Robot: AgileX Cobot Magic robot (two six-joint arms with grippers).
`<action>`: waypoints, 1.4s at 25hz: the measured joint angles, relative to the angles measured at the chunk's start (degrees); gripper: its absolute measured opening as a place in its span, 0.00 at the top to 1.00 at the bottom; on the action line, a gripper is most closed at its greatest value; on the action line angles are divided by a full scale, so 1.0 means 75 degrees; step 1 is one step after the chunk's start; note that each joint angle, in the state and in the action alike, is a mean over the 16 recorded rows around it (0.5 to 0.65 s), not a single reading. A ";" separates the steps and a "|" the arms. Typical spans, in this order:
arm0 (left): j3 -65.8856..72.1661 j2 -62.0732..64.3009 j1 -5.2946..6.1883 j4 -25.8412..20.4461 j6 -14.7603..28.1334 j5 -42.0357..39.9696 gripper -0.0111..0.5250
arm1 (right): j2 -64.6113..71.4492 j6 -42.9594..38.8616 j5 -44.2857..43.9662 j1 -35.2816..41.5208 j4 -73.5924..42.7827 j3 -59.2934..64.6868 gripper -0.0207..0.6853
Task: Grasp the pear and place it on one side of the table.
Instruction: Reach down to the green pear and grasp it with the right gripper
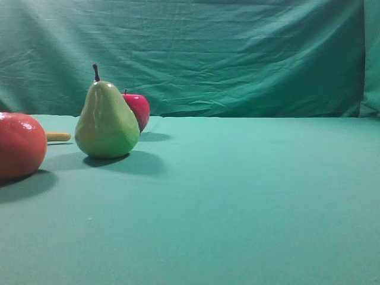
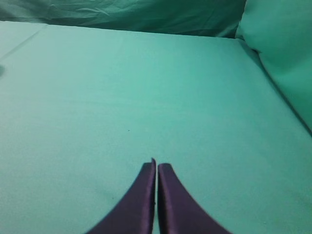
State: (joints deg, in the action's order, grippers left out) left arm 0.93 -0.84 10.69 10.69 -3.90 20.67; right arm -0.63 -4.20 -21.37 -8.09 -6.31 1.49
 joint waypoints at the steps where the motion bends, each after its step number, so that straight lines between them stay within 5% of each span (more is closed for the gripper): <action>1: 0.0000 0.0000 0.0000 0.0000 0.0000 0.0000 0.98 | 0.0000 0.0000 0.0000 0.0000 0.0000 0.0000 0.97; 21: 0.0000 0.0000 0.0000 0.0000 0.0000 0.0000 0.98 | 0.0000 -0.0051 0.0070 0.0000 0.0040 0.0000 0.97; 35: 0.0000 0.0000 0.0000 0.0000 0.0000 0.0000 0.98 | 0.0469 -0.0403 0.1538 -0.0379 0.1061 -0.0355 0.97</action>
State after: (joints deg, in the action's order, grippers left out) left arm 0.93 -0.84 10.69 10.69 -3.90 20.67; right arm 2.89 -7.22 -9.83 -10.93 1.65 -1.17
